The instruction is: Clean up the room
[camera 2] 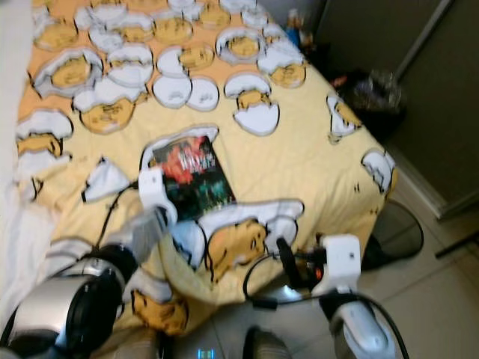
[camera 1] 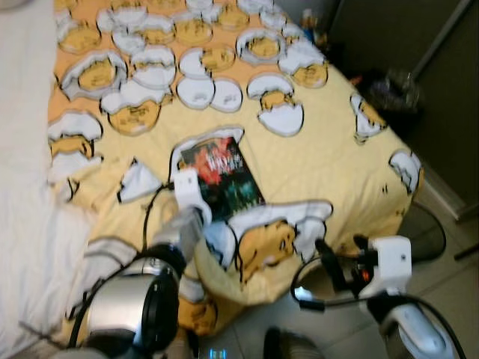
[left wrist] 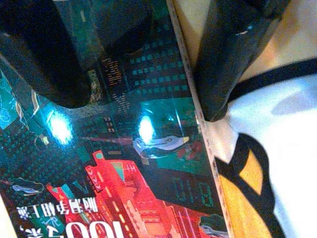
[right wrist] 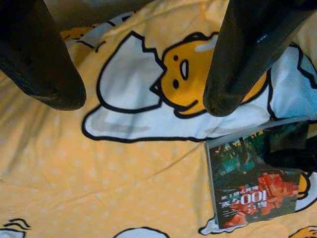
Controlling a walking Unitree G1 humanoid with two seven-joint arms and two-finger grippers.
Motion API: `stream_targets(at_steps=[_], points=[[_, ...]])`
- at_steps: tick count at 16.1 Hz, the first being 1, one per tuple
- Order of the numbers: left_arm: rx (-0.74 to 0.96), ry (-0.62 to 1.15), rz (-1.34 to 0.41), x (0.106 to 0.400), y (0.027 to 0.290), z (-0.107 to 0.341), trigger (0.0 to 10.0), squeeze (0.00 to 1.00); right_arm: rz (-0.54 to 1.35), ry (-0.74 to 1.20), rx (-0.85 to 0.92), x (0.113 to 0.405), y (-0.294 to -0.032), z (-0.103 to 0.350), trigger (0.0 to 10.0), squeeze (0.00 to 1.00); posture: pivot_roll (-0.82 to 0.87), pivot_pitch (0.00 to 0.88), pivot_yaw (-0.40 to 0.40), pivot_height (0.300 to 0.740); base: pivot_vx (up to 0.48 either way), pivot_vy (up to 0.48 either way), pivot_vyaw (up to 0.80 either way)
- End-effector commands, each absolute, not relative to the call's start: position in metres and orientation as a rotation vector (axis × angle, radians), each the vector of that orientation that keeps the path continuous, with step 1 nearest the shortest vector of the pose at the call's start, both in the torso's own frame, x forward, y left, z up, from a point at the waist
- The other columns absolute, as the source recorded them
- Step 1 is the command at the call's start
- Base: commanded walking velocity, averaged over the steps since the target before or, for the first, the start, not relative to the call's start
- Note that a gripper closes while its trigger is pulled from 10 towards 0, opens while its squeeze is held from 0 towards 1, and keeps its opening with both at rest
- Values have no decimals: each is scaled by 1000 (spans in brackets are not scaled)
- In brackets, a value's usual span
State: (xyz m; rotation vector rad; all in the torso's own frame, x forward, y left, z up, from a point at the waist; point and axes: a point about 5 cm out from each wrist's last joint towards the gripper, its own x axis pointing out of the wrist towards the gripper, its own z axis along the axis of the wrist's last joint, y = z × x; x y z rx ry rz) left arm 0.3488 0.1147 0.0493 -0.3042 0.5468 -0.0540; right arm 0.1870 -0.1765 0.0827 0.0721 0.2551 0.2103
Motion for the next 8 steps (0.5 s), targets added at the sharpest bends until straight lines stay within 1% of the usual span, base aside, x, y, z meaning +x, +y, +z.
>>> stream_targets(at_steps=[1, 3, 5, 6, 7, 8], points=[[-334, 610, -39, 338, 116, 34, 0, 0, 212, 278, 71, 186, -178, 80, 10000, 0, -215, 148, -63, 736, 0, 0, 0], [-368, 613, -76, 336, 108, 33, 0, 0, 220, 276, 70, 187, -177, 80, 10000, 0, -212, 150, -61, 736, 0, 0, 0], [-400, 604, -84, 336, 105, 33, 0, 0, 219, 276, 71, 187, -177, 81, 10000, 0, -215, 152, -61, 736, 0, 0, 0], [-445, 592, -81, 336, 103, 34, 0, 0, 219, 276, 72, 186, -176, 81, 10000, 0, -223, 155, -62, 736, 0, 0, 0], [-625, 539, -85, 340, 99, 41, 0, 0, 217, 279, 72, 184, -177, 80, 10000, 0, -230, 158, -62, 736, 0, 0, 0], [-641, 529, -93, 340, 98, 42, 0, 0, 215, 282, 71, 183, -178, 80, 10000, 0, -231, 158, -61, 736, 0, 0, 0]])
